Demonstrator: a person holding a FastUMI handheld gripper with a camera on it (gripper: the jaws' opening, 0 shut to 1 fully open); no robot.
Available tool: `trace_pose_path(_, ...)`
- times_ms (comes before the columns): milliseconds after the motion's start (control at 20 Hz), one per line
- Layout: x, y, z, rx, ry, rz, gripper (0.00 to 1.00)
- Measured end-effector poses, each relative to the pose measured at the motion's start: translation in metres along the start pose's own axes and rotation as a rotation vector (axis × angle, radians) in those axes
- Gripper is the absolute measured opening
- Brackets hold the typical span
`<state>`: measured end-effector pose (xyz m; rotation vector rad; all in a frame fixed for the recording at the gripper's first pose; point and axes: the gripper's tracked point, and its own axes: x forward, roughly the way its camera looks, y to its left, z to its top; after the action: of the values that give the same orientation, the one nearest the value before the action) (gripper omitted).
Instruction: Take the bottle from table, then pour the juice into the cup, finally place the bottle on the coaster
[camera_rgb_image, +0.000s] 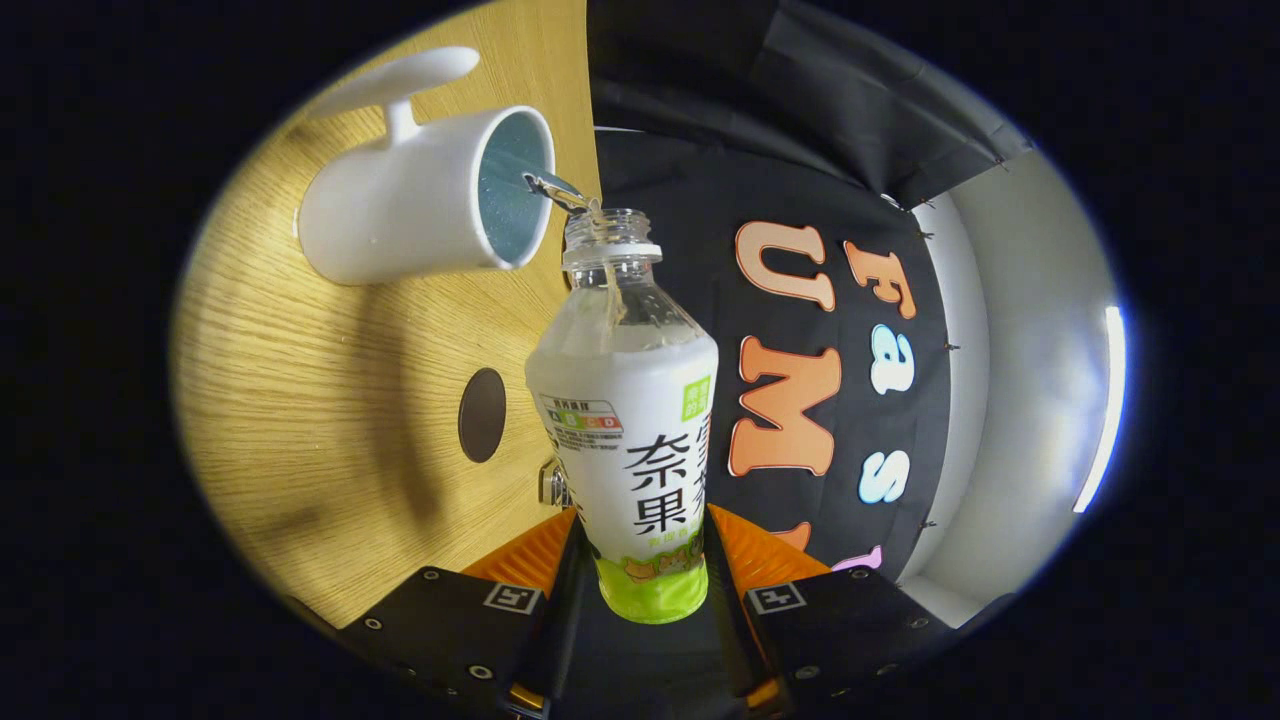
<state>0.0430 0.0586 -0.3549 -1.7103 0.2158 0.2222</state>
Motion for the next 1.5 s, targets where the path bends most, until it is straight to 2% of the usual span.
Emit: trace_pose_path(1500, -0.001, -0.027, 0.008, -0.179, -0.043, -0.033, 0.6)
